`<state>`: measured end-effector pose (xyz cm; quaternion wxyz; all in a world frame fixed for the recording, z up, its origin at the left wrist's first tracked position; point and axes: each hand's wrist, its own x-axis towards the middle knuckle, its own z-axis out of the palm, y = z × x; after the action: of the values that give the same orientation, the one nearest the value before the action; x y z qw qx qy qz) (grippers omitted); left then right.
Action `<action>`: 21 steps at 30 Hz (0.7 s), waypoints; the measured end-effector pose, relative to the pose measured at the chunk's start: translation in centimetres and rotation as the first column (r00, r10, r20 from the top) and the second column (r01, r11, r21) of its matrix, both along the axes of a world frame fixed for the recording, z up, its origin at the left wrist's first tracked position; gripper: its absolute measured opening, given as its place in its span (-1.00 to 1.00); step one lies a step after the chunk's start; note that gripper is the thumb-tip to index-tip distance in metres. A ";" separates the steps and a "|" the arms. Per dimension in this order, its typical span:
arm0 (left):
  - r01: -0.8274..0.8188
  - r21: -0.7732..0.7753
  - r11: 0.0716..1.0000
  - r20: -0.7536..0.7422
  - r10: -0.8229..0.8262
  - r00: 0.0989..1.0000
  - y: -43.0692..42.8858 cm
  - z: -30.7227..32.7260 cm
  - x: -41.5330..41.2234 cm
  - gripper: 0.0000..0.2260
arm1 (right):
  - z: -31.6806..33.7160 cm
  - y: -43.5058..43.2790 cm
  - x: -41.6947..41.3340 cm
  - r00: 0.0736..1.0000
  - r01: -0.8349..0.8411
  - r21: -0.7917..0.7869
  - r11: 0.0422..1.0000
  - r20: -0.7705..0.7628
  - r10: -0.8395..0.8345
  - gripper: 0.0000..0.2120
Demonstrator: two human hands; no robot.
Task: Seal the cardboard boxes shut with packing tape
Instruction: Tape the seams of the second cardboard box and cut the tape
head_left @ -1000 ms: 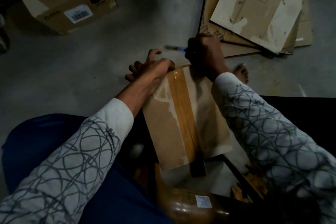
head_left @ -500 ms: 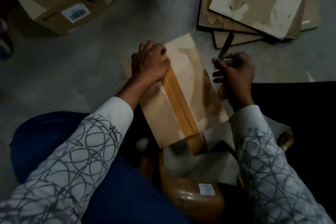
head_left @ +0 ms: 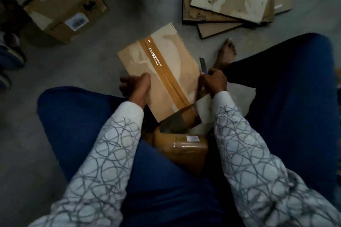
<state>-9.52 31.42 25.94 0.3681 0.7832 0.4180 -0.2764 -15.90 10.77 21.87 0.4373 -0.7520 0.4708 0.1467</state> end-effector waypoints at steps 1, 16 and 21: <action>-0.149 -0.170 0.974 -0.159 0.122 0.980 0.1 0.9 -1.7 -0.72 | -0.2 0.4 -0.5 1.000 0.006 0.039 0.999 -0.009 -0.005 -0.86; 0.146 -0.283 0.948 0.245 -0.076 0.967 2.6 -0.2 -1.9 -0.40 | 2.8 2.6 -0.2 0.944 0.014 -0.041 0.999 0.329 0.000 -0.91; -0.010 -0.462 0.887 0.241 0.136 0.961 2.9 -1.0 1.3 -0.43 | 0.2 3.2 0.7 0.945 -0.002 0.021 1.000 0.327 -0.005 -0.88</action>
<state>-8.25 34.28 24.91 0.6047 0.6884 0.3173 -0.2446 -15.23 13.93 22.06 0.5173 -0.7610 0.3907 0.0243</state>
